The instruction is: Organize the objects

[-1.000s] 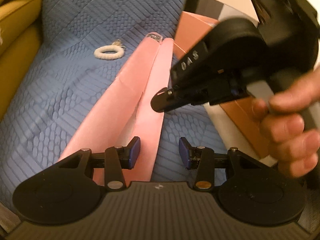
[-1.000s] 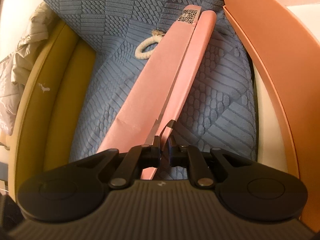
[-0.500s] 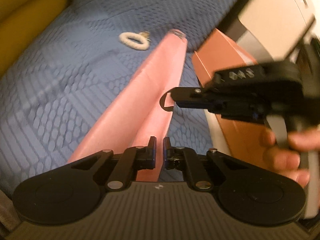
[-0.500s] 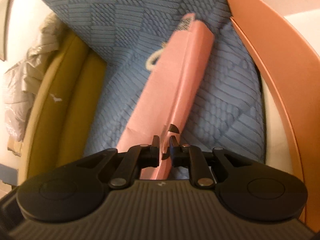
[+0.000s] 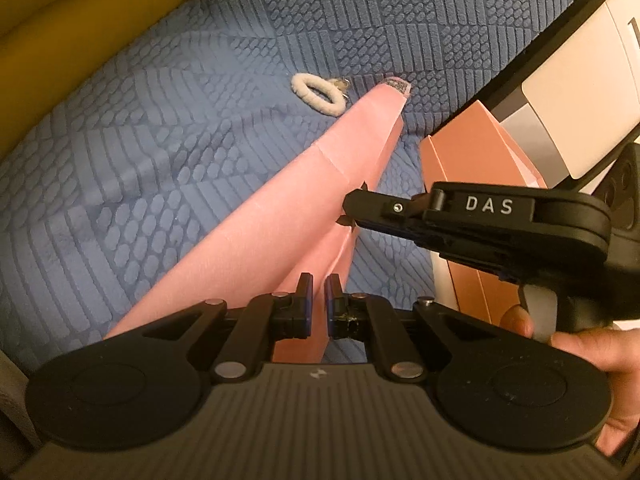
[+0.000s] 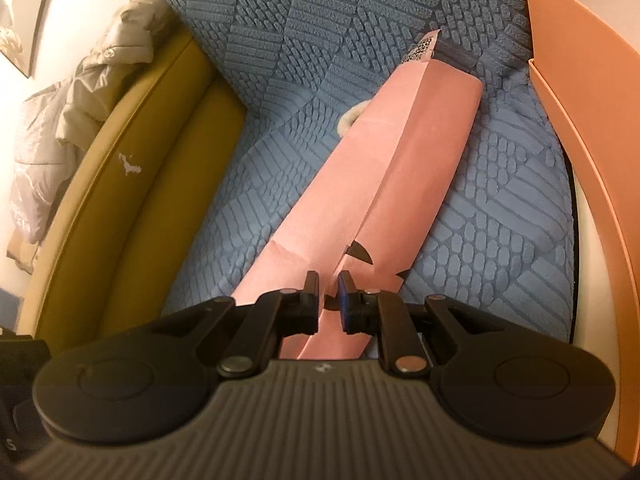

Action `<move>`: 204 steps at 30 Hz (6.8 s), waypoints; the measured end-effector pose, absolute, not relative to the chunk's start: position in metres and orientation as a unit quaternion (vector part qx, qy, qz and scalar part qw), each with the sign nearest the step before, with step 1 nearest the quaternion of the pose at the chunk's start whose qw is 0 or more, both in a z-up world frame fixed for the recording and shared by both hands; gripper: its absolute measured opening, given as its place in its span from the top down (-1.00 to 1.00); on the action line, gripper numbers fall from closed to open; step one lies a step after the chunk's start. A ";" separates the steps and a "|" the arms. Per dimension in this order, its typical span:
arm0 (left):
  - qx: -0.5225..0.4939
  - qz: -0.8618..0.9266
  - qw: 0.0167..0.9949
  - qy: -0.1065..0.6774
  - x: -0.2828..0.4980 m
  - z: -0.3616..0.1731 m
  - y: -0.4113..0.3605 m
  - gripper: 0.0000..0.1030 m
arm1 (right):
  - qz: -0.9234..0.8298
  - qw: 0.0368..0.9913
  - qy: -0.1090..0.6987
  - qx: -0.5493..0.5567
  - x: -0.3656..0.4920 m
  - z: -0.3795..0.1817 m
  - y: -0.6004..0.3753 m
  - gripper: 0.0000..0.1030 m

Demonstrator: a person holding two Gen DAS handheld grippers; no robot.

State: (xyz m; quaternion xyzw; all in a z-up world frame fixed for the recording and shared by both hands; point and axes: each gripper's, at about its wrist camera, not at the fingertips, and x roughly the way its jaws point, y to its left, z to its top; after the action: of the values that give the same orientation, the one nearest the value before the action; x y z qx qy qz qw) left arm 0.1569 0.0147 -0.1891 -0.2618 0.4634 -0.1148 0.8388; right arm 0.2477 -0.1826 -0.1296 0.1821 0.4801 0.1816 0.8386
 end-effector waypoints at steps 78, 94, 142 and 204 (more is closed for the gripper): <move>-0.200 -0.164 0.863 0.434 0.155 -0.175 -0.008 0.77 | 0.104 0.846 0.503 0.140 0.245 -0.157 -0.193 0.67; -0.151 -0.167 0.850 0.476 0.162 -0.193 -0.033 0.77 | 0.064 0.867 0.478 0.126 0.242 -0.140 -0.203 0.08; -0.185 -0.181 0.842 0.472 0.148 -0.196 -0.036 0.75 | 0.098 0.842 0.490 0.205 0.244 -0.127 -0.208 0.52; -0.177 -0.145 0.843 0.487 0.154 -0.196 -0.030 0.61 | 0.132 0.832 0.495 0.212 0.254 -0.146 -0.195 0.60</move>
State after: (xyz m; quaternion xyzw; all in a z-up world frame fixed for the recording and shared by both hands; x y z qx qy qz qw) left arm 0.1544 -0.0297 -0.1959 -0.1770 0.4865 -0.1451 0.8431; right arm 0.2544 -0.1953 -0.1457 0.2124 0.4946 0.1319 0.8324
